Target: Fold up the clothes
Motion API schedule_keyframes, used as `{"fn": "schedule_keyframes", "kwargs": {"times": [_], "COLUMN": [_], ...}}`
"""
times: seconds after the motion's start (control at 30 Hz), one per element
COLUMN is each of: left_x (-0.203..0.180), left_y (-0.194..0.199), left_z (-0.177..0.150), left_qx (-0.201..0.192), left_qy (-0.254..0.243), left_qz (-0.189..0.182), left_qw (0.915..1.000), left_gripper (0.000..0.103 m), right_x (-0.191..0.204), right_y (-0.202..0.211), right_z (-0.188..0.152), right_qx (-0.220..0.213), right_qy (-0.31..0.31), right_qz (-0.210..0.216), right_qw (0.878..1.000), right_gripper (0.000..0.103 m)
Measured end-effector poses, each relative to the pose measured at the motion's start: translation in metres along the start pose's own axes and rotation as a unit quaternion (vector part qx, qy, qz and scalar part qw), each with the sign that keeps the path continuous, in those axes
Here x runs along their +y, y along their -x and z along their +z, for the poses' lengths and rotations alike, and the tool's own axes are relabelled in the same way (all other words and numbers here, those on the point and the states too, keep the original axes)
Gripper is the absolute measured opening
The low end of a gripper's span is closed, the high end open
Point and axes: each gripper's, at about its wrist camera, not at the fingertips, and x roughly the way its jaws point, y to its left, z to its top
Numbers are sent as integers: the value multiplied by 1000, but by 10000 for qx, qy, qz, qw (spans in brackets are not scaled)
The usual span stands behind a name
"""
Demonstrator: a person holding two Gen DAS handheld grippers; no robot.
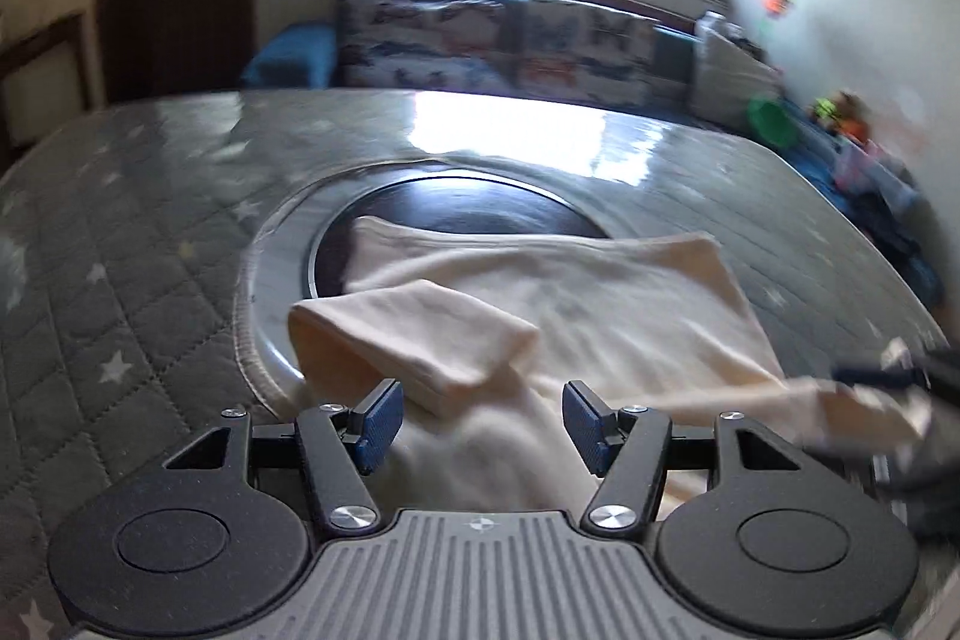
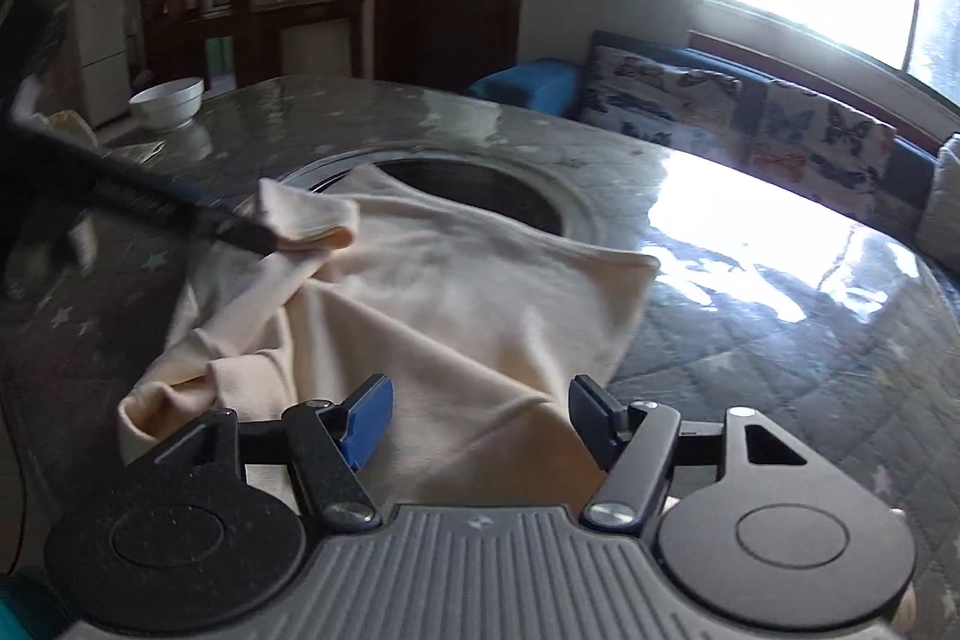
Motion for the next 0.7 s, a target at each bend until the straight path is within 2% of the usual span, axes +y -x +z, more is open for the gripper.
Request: {"fn": "schedule_keyframes", "kwargs": {"times": [0.17, 0.2, 0.23, 0.3, 0.33, 0.47, 0.63, 0.7], "left_x": [16, 20, 23, 30, 33, 44, 79, 94], "left_y": [-29, -32, -36, -35, -33, -6, 46, 69], "left_z": [8, 9, 9, 8, 8, 4, 3, 2], "left_qx": [246, 271, 294, 284, 268, 46, -235, -369], "left_qy": [548, 625, 699, 799, 838, 763, 848, 847], "left_qz": [192, 191, 188, 110, 60, 37, 24, 135], "left_qw": [9980, 9975, 9969, 9963, 9961, 9971, 9961, 9956], "left_gripper": [60, 51, 36, 21, 18, 14, 13, 13], "right_x": [11, 12, 14, 15, 15, 16, 18, 19], "right_y": [-7, -8, -9, -10, -12, -15, -16, -17], "right_z": [-3, -4, -4, -5, -6, -7, -7, -7], "right_qx": [107, 123, 137, 175, 198, 280, 310, 314], "right_qy": [141, 187, 221, 257, 262, 292, 377, 392], "right_qz": [156, 160, 155, 145, 136, 115, 101, 98], "right_qw": [9997, 9996, 9995, 9994, 9994, 9991, 9988, 9987], "right_gripper": [69, 70, 72, 72, 72, 73, 75, 75]}}
